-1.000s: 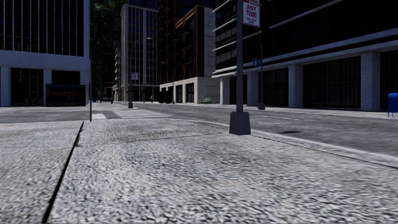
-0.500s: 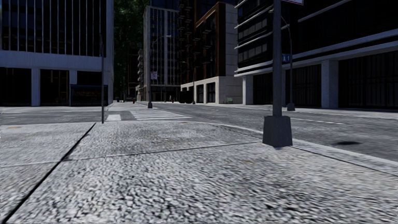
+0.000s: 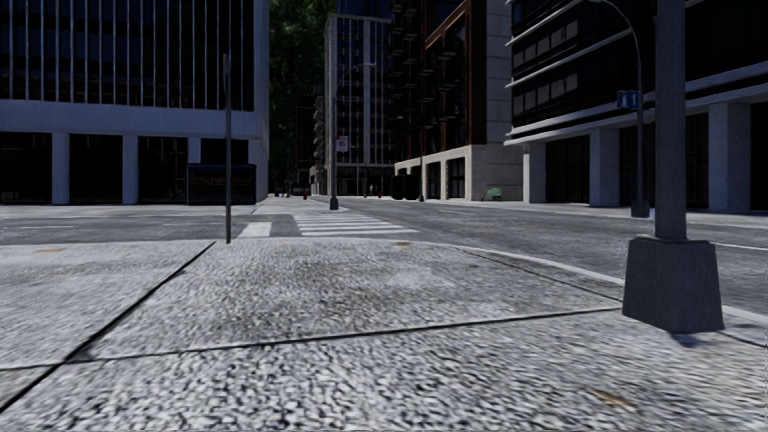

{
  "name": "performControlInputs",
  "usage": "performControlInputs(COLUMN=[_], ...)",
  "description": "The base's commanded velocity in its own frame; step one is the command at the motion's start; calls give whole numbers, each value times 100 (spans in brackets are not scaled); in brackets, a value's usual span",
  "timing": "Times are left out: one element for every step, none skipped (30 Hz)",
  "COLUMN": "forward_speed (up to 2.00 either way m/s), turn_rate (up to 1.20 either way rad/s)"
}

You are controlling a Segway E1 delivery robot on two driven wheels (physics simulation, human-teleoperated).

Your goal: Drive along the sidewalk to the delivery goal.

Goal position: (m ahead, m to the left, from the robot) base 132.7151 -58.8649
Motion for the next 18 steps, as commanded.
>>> performControlInputs(forward_speed=[194, 194, 194, 194, 194, 194, 194, 194, 194, 194, 194, 194, 194, 194, 194, 194, 194, 194], turn_rate=[25, 25, 24, 24, 24, 20, 20, 1, 0, 0, 0, 0, 0, 0, 0, 0, 0, 0])
